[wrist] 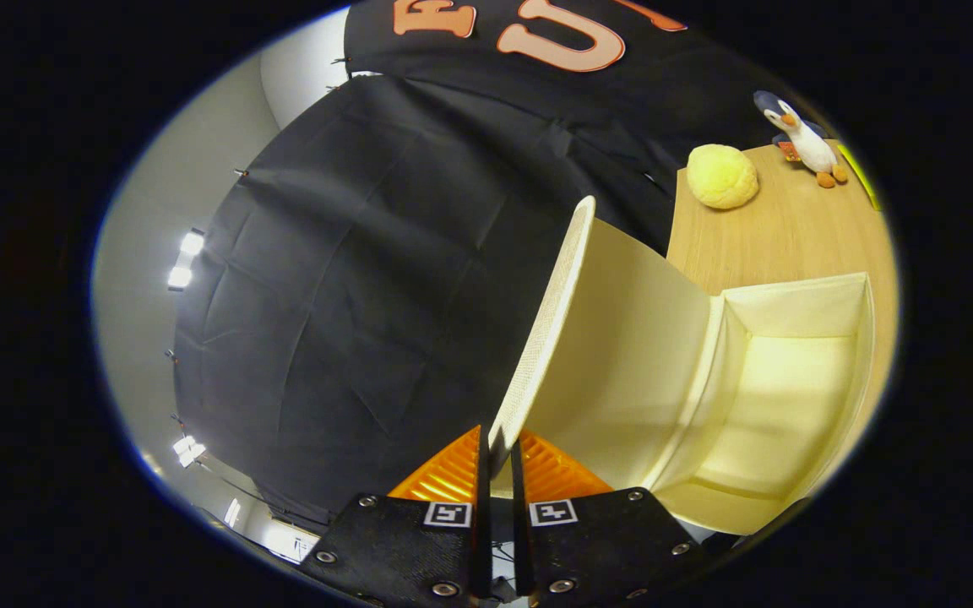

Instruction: Open the storage box then place both shoes into the box .Put the left shoe in first, then the right shoe, with the right side of both shoes facing outward in a uniform manner.

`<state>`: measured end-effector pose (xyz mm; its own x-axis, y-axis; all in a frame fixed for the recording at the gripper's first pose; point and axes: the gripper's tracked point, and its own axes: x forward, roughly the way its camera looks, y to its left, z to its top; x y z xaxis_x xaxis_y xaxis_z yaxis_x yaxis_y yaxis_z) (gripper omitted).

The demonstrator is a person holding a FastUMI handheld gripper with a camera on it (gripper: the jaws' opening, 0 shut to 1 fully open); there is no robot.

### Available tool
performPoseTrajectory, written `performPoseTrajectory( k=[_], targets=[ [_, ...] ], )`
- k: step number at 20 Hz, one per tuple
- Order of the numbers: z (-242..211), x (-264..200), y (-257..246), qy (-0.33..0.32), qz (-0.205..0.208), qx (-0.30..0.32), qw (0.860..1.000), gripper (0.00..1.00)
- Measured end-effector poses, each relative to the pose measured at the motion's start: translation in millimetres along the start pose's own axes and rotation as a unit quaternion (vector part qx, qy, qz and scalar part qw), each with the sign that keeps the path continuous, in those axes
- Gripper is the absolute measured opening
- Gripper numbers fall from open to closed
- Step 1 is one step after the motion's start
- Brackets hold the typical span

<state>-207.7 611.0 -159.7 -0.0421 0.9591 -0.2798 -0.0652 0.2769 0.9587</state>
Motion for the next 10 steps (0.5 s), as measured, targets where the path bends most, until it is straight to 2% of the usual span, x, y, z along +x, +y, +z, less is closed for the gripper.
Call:
performPoseTrajectory(
  k=[4,6,7,10],
  targets=[
    [-10.9,55.8,3.8,0.037,-0.019,-0.001,0.999,0.13],
    [-5.1,86.4,-0.8,0.040,-0.043,-0.002,0.998,0.19],
    [-1.9,91.9,-5.8,0.038,-0.050,0.001,0.998,0.33],
    [4.2,90.0,-12.5,0.029,-0.055,0.007,0.998,0.52]
  ],
)
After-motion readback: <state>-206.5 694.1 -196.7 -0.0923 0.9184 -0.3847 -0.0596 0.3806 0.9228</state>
